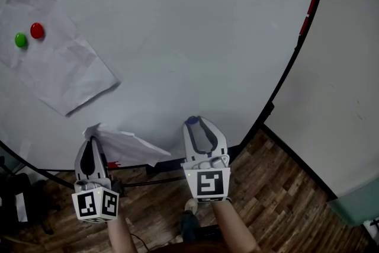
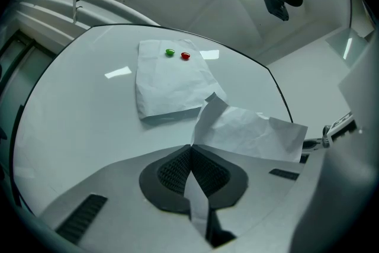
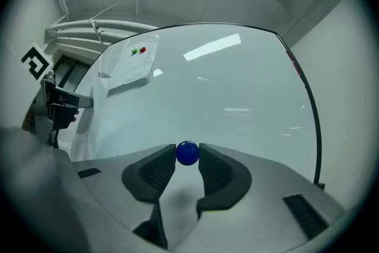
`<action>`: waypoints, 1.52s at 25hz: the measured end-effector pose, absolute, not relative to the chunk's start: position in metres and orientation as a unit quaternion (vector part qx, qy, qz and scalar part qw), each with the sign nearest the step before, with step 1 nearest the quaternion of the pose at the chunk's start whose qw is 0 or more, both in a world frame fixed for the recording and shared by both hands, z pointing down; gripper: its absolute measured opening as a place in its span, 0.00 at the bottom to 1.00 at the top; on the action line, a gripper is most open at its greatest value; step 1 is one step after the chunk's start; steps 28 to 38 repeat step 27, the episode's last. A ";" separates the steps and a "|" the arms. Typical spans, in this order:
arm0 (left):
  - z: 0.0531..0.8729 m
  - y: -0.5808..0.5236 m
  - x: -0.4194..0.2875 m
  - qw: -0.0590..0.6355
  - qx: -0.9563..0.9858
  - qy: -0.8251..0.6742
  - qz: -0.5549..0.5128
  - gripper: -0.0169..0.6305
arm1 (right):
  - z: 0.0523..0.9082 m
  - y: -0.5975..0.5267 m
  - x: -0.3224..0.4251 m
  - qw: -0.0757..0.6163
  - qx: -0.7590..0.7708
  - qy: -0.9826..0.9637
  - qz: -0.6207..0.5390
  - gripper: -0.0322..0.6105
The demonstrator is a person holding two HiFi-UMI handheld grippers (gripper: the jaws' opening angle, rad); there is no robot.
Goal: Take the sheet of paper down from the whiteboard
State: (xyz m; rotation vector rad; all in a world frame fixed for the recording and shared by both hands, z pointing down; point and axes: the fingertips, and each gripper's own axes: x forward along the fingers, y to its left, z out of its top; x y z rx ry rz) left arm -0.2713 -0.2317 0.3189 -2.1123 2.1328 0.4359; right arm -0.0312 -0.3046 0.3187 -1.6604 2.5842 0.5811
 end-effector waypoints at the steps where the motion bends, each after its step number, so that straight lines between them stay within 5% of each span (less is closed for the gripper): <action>1: 0.319 -0.232 -0.271 0.054 -0.695 0.702 0.143 0.06 | 0.320 -0.305 -0.031 0.004 -0.531 0.827 0.184 0.26; 38: 0.320 -0.234 -0.271 0.047 -0.691 0.706 0.146 0.06 | 0.322 -0.306 -0.032 -0.004 -0.516 0.835 0.190 0.26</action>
